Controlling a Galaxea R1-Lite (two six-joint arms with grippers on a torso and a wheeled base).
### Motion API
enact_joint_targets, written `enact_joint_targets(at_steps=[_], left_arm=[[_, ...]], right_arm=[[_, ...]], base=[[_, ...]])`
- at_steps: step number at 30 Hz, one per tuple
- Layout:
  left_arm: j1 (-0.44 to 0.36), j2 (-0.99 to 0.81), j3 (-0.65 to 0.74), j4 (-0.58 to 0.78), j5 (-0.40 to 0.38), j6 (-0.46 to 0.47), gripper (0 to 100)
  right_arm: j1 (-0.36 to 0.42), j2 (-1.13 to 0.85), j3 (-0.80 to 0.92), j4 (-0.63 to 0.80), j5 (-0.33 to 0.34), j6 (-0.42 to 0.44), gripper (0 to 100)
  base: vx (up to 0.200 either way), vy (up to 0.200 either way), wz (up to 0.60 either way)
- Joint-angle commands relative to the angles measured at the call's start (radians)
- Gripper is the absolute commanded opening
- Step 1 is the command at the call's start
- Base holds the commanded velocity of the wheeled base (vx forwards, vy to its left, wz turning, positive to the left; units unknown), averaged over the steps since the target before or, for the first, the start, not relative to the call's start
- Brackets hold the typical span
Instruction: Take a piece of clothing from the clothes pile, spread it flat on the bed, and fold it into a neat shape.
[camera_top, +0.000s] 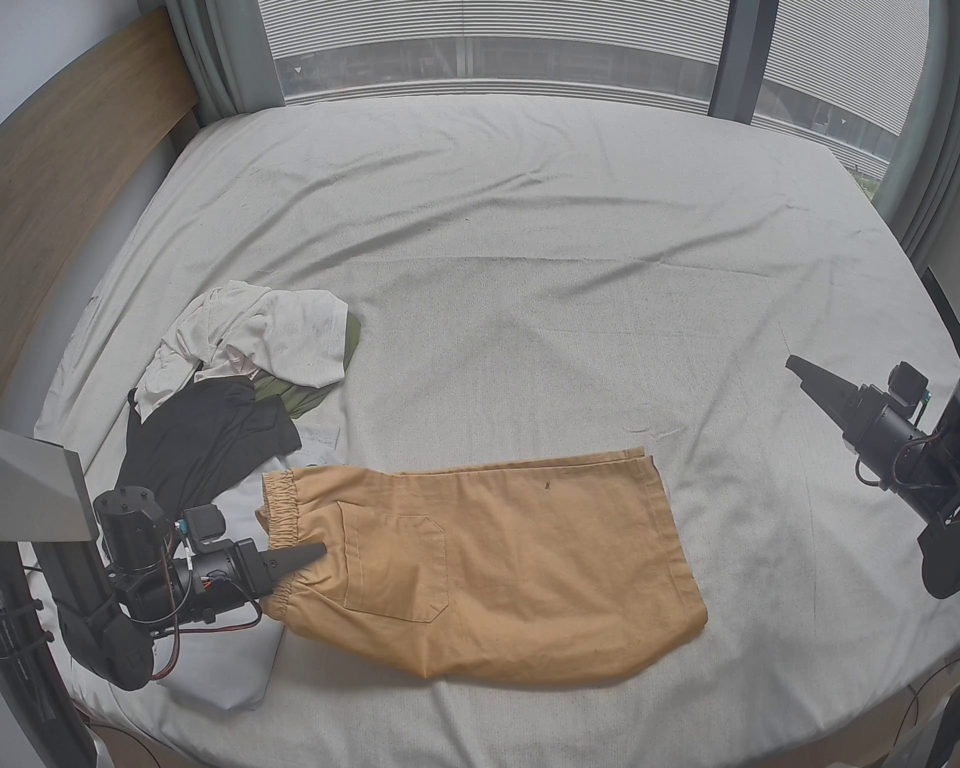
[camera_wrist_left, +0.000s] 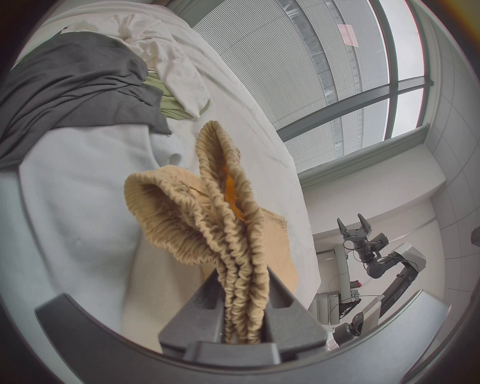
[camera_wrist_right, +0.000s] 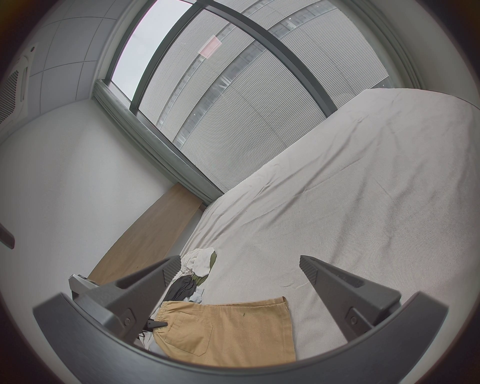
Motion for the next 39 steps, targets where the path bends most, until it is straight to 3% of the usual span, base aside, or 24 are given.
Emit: enact_joint_targets(at_steps=[1,14,23,39], left_arm=[[-0.050,-0.027,-0.006,-0.002,0.001,-0.005,0],[-0.162,-0.029,-0.066,-0.002,0.024,-0.031,0],[-0.295,-0.020,-0.149,-0.002,0.185,-0.076,0],[-0.404,-0.010,-0.244,0.001,0.202,-0.137,0]], right_arm=[[0.000,-0.001,0.000,0.000,0.000,0.000,100],[0.000,-0.001,-0.003,0.000,0.000,0.000,100],[0.000,-0.002,-0.005,0.000,0.000,0.000,100],[0.000,-0.006,-0.006,0.000,0.000,0.000,100]], base=[[0.000,0.000,0.00],[0.000,0.000,0.00],[0.000,0.000,0.00],[0.000,0.000,0.00]])
